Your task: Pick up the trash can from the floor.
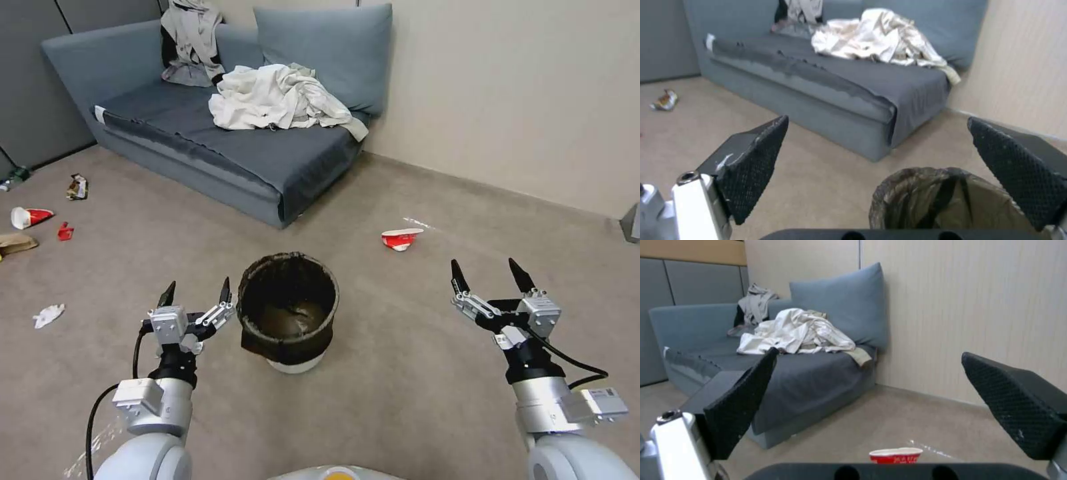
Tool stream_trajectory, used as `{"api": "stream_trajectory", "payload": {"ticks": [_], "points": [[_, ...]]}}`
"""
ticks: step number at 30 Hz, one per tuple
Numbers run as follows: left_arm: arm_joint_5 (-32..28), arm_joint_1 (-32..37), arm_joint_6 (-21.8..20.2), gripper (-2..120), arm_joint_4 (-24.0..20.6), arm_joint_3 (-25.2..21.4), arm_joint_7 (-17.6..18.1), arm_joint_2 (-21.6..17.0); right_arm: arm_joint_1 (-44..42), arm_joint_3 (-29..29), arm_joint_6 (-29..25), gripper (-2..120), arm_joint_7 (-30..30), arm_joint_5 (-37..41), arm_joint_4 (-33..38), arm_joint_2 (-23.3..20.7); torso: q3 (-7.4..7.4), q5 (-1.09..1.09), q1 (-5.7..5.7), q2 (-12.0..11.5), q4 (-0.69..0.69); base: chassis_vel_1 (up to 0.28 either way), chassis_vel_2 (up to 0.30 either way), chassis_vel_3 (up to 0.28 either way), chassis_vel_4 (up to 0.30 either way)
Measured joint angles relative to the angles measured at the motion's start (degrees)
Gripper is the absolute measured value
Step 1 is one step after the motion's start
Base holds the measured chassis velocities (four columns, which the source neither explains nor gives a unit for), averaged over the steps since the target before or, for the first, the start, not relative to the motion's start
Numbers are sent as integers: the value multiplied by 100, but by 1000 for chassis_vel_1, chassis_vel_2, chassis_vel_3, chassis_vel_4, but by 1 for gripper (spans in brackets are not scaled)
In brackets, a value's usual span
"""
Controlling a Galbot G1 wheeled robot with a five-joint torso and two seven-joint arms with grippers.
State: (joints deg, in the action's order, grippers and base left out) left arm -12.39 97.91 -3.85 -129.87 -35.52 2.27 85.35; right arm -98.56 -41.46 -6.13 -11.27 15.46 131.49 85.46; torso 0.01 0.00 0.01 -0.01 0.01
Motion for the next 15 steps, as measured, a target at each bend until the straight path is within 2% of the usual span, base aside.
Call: {"api": "stream_trajectory", "payload": {"ticks": [4, 6, 7, 8, 12, 15], "points": [[-180, -181, -207, 100, 128, 41, 70, -163, 13, 3, -50, 100, -6, -5, -18, -16, 0, 0, 0, 0, 0, -30, 25, 33, -37], [-529, -449, -633, 100, 280, 130, 269, -397, 14, 5, -65, 100, -6, -5, -21, -25, -1, -1, -1, 0, -1, 0, 0, 0, 0], [-817, -610, -1000, 100, 361, 202, 416, -548, 12, 5, -67, 100, -8, -7, -21, -25, -1, -1, -1, 0, -2, 0, 0, 0, 0], [-817, -610, -1000, 100, 361, 202, 416, -548, 12, 5, -67, 100, -8, -7, -21, -25, -1, -1, -1, 0, -2, 0, 0, 0, 0], [-1623, -1109, -2012, 100, 649, 499, 981, -913, -20, -13, -69, 100, -16, -11, -20, -25, -1, 0, -1, 0, -1, 0, 0, 0, 0], [-1844, -1360, -2238, 100, 886, 649, 1167, -1005, -41, -52, -76, 100, -17, -12, -18, -26, -1, -1, 0, 0, -1, 0, 0, 0, 0]]}}
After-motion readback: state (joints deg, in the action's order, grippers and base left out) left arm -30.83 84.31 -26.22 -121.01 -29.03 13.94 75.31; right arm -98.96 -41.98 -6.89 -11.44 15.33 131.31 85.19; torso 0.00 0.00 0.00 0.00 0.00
